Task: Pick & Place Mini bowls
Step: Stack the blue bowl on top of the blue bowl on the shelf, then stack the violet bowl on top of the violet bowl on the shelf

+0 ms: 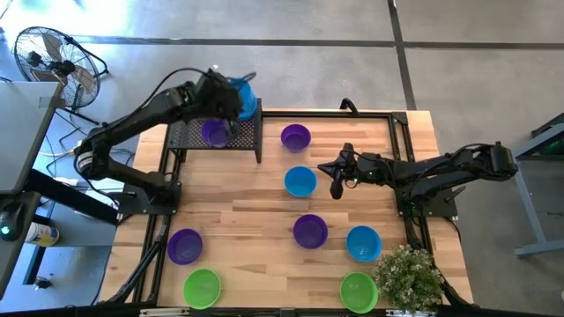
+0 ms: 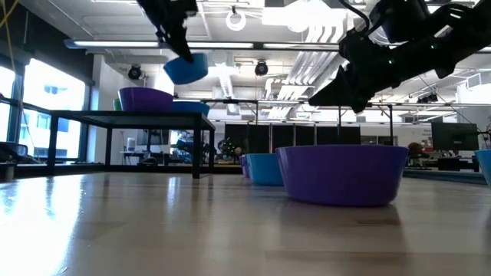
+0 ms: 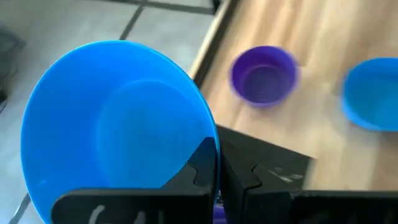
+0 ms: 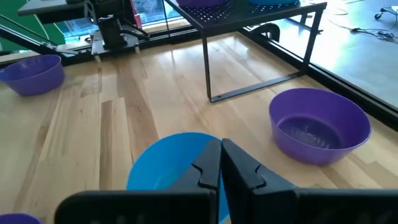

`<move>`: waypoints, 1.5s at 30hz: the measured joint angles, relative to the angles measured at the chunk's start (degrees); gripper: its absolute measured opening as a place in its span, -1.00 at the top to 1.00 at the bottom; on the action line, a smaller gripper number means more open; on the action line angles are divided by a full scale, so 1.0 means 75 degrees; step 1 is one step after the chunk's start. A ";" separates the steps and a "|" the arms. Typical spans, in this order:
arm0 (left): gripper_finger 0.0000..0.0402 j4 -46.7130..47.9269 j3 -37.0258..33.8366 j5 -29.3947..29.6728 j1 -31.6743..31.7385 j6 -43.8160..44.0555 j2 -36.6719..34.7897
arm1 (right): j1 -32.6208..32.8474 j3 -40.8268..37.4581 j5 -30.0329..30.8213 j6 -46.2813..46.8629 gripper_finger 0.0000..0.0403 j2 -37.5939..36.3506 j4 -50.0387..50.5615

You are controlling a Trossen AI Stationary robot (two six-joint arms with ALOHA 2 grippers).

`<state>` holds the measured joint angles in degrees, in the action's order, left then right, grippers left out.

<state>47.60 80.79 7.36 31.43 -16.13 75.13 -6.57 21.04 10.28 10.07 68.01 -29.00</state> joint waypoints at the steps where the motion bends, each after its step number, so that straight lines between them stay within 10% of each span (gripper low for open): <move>1: 1.00 -0.0024 0.0000 -0.0148 0.0166 -0.0001 0.0107 | 0.0000 -0.0003 0.0000 0.0000 1.00 0.0000 -0.0025; 27: 0.91 -0.0083 -0.0006 -0.1018 0.1208 -0.0257 0.1472 | 0.0000 -0.0011 0.0006 0.0024 0.99 0.0003 -0.0063; 45: 0.44 0.0060 -0.0006 -0.1251 0.1208 -0.0283 0.1470 | -0.0003 -0.0013 0.0006 0.0026 1.00 0.0009 -0.0063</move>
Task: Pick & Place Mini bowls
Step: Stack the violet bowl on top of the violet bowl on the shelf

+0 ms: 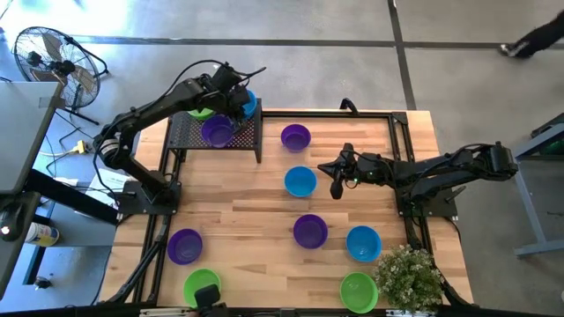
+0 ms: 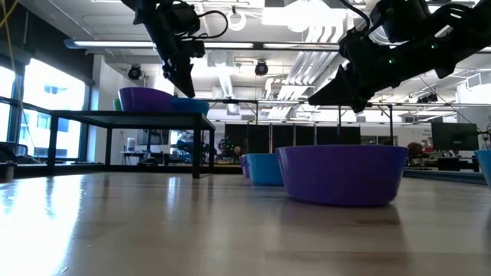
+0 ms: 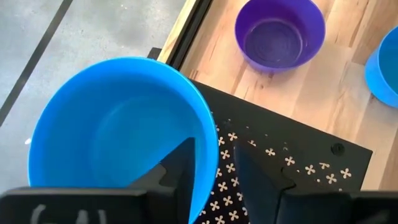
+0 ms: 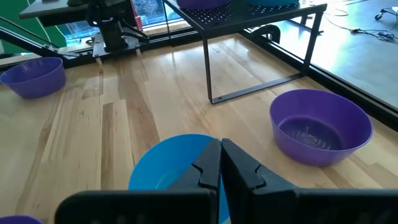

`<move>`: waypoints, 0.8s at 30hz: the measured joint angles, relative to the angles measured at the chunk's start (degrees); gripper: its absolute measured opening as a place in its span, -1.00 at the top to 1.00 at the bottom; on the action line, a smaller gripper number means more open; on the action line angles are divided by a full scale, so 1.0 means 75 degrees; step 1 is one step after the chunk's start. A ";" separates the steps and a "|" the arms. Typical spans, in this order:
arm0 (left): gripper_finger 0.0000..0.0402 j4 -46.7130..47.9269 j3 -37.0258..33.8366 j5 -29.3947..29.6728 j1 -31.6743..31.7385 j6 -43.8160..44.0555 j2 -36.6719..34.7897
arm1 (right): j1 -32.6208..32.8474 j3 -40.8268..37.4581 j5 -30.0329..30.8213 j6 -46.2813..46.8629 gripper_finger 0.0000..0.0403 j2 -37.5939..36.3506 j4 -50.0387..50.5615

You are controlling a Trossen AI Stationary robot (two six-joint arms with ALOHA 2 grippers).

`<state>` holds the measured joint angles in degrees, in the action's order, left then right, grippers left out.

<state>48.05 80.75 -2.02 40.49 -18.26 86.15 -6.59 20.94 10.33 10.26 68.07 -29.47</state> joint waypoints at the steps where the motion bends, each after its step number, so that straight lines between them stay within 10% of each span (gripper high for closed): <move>1: 0.43 0.0012 0.0000 0.0002 0.0000 -0.0021 -0.0012 | 0.0000 0.0001 0.0000 0.0000 0.99 0.0000 0.0000; 14: 0.41 0.0559 0.0503 -0.0032 0.0000 -0.0293 -0.0064 | 0.0000 0.0001 0.0029 -0.0003 1.00 0.0000 -0.0001; 24: 0.95 -0.0061 0.0498 -0.0328 -0.0044 0.0078 -0.0403 | 0.0000 -0.0002 0.0033 -0.0011 0.99 0.0000 0.0000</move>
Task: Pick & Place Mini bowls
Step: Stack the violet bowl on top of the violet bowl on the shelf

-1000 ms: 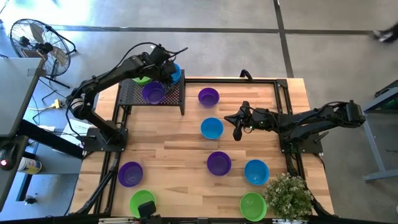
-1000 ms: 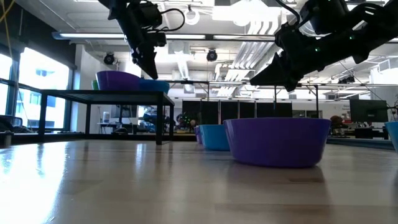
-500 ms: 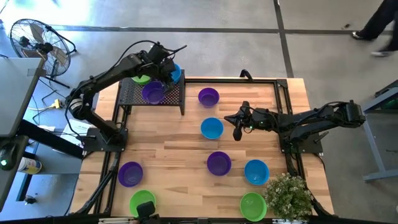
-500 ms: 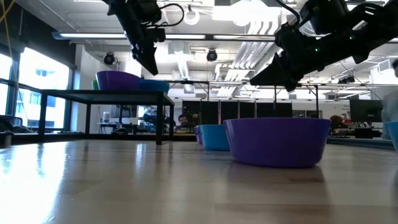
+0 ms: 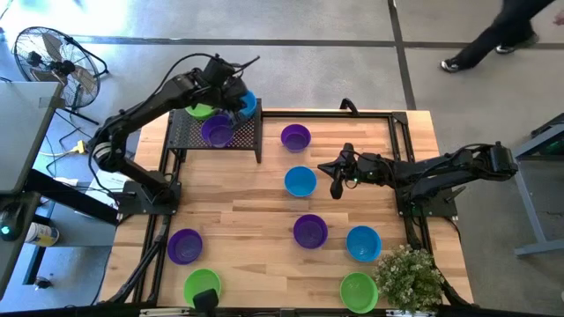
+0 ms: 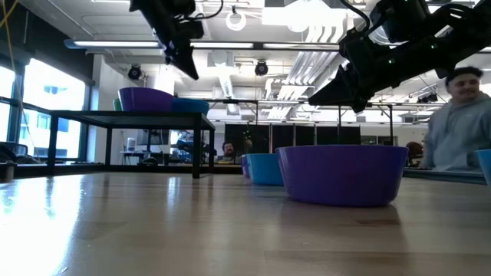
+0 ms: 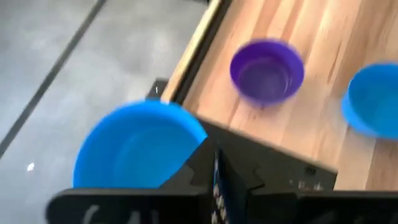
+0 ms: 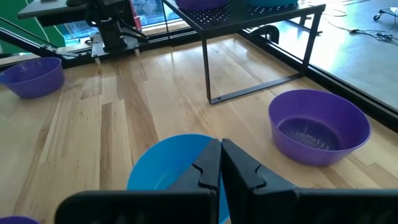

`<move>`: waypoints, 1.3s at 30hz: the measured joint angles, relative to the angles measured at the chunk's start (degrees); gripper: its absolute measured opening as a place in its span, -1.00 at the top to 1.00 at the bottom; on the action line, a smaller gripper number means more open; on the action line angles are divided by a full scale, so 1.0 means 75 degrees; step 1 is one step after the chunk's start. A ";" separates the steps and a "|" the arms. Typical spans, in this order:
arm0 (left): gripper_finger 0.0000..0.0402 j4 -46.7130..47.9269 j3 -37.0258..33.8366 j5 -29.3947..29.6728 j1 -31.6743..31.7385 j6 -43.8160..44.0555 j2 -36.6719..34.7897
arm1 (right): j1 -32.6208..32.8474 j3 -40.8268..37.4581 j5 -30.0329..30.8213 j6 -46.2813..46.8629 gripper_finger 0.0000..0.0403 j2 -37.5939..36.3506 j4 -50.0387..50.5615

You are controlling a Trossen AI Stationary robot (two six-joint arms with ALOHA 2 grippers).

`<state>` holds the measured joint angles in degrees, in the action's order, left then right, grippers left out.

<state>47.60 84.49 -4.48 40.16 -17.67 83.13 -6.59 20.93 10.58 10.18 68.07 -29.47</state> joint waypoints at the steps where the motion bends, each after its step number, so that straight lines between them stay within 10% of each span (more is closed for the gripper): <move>1: 0.97 -0.0129 -0.0006 -0.0108 -0.0056 0.0092 -0.0018 | 0.0000 0.0001 0.0021 -0.0020 0.99 0.0000 0.0000; 39: 1.00 -0.8078 -0.6273 -0.0074 -0.3353 0.1609 -0.2335 | 0.0000 0.0060 -0.0135 -0.0218 0.98 0.0000 -0.0308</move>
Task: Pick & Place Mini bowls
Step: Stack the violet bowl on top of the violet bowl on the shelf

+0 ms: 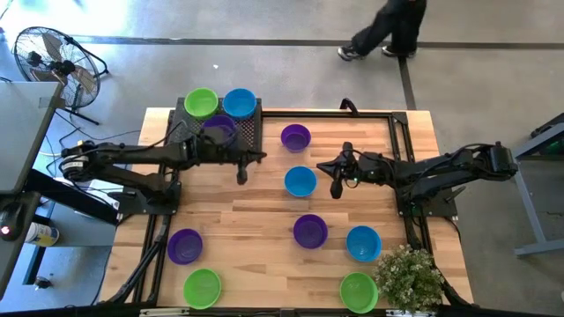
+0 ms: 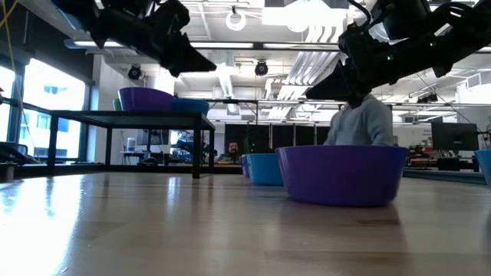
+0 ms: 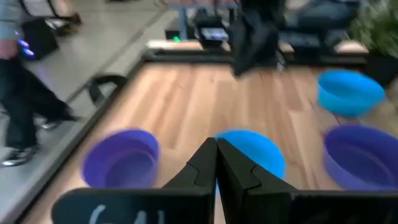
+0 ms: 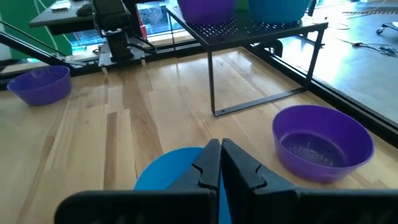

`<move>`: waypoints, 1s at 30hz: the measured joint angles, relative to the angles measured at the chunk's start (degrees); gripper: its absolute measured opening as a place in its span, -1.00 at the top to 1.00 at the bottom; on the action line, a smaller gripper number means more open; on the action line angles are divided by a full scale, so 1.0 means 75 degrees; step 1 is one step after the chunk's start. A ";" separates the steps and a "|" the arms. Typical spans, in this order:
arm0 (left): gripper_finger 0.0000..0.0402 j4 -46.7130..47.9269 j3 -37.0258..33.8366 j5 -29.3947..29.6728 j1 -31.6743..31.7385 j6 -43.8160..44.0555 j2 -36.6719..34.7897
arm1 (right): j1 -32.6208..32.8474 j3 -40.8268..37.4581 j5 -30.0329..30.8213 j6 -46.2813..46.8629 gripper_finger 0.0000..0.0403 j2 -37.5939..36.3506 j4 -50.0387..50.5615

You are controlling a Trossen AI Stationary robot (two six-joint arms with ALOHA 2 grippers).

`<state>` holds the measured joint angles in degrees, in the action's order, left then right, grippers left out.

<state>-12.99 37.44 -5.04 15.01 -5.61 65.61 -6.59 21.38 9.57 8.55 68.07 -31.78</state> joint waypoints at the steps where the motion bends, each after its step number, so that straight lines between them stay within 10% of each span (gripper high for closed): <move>1: 1.00 0.0018 -0.0076 -0.0002 -0.0063 0.0004 0.0003 | 0.0000 0.0078 -0.0090 -0.0006 0.98 0.0000 0.0059; 15: 1.00 -0.1068 -0.0671 -0.0011 -0.0625 -0.0041 0.0001 | 0.0436 0.1762 0.0460 -0.0551 0.94 0.0000 0.3048; 30: 1.00 -0.1011 -0.0809 -0.0455 -0.0625 0.0035 0.0004 | 0.0801 0.1956 0.0923 -0.0599 0.56 0.0000 0.3241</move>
<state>-20.58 31.38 -8.45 10.33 -5.34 65.65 -0.58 36.05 16.49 4.05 68.07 -7.48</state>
